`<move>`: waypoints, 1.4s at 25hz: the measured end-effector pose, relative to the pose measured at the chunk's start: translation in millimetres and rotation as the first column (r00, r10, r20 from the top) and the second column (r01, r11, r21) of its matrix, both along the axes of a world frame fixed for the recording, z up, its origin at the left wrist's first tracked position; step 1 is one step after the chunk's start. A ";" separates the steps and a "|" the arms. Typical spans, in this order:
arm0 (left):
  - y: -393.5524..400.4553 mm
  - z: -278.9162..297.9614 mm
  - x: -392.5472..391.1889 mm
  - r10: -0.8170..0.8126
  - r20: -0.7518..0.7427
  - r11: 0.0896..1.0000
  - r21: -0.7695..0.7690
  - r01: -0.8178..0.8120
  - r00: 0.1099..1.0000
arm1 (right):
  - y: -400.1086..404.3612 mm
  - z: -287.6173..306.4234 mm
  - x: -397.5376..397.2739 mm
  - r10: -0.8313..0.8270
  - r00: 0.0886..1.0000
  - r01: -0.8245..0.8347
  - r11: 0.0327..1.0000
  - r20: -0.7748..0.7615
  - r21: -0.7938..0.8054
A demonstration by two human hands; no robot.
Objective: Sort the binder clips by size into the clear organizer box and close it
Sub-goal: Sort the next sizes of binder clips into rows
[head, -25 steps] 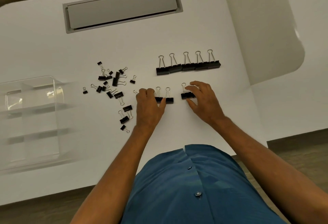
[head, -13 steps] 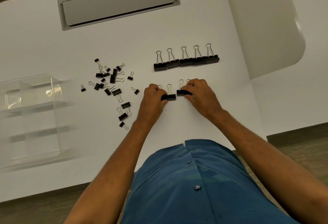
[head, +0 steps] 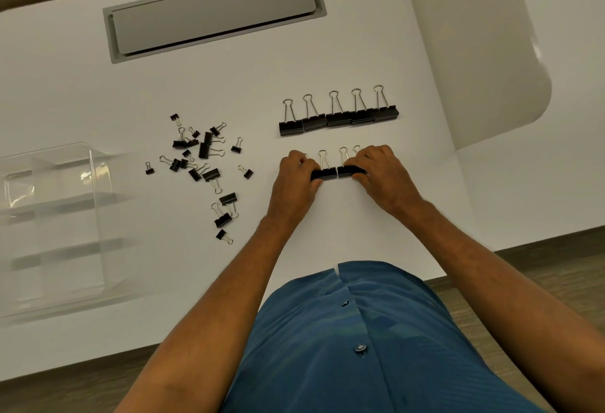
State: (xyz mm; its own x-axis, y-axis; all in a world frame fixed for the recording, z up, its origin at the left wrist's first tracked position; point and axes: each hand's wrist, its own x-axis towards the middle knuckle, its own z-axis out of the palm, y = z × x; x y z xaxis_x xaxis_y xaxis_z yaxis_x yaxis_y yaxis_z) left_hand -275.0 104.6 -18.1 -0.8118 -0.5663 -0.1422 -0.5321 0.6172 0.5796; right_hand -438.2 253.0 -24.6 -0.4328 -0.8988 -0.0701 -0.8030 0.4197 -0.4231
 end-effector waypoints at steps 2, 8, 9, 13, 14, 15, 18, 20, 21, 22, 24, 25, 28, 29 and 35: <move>1.0 -1.0 -4.1 -0.006 -0.002 1.000 -0.002 0.006 1.000 | 1.0 0.3 -0.8 -0.002 1.000 0.002 1.000 0.007 -0.010; 0.6 -2.2 -7.5 -0.010 -0.003 1.000 -0.007 0.010 1.000 | 3.6 -0.5 -1.5 -0.088 0.993 0.089 0.996 0.075 -0.020; 0.2 -2.6 -7.1 -0.008 -0.003 1.000 -0.006 0.008 1.000 | 4.4 -0.5 -2.8 -0.092 0.992 0.094 0.995 0.083 -0.023; 1.5 -3.8 -7.1 -0.009 -0.005 1.000 -0.004 0.009 1.000 | 5.2 -0.1 -4.5 -0.096 0.990 0.101 0.994 0.099 -0.045; 1.9 -4.0 -7.3 -0.007 -0.004 1.000 -0.005 0.007 1.000 | 4.6 -0.5 -4.5 -0.100 0.990 0.105 0.993 0.098 -0.045; 2.3 -4.1 -7.4 -0.003 -0.001 1.000 -0.006 0.003 1.000 | 4.0 -0.9 -4.4 -0.102 0.990 0.107 0.993 0.097 -0.040; 2.6 -4.2 -7.5 0.007 -0.001 1.000 -0.009 -0.007 1.000 | 1.8 -1.9 -5.1 -0.108 0.989 0.111 0.994 0.102 -0.018; 2.9 -4.7 -7.5 0.006 -0.004 1.000 -0.011 -0.006 1.000 | 1.2 -0.7 -6.8 -0.110 0.987 0.112 0.994 0.113 -0.008; 3.1 -4.9 -7.3 0.007 -0.008 1.000 -0.010 -0.007 1.000 | 0.9 0.1 -7.7 -0.109 0.987 0.111 0.994 0.118 -0.005; 3.3 -5.0 -6.9 0.007 -0.013 1.000 -0.010 -0.007 1.000 | 0.6 1.0 -8.3 -0.108 0.987 0.109 0.994 0.121 -0.003; 3.5 -5.0 -6.2 0.006 -0.025 1.000 -0.016 -0.007 1.000 | -0.1 2.6 -8.5 -0.108 0.987 0.108 0.994 0.118 0.005; 3.5 -4.5 -5.9 0.004 -0.029 1.000 -0.019 -0.004 1.000 | -0.3 3.5 -8.3 -0.107 0.988 0.106 0.994 0.111 0.010; 4.8 -1.1 -2.5 -0.005 -0.035 1.000 -0.028 0.004 0.999 | 0.6 6.9 -3.7 -0.100 0.990 0.098 0.995 0.099 0.025; 5.1 0.1 0.5 -0.007 -0.035 0.999 -0.034 0.006 0.999 | 1.9 8.1 -1.2 -0.106 0.990 0.104 0.994 0.095 0.022; -9.3 12.6 45.4 -0.019 -0.034 0.997 -0.074 0.017 0.999 | 6.8 7.9 30.7 -0.183 0.983 0.178 0.973 -0.021 -0.146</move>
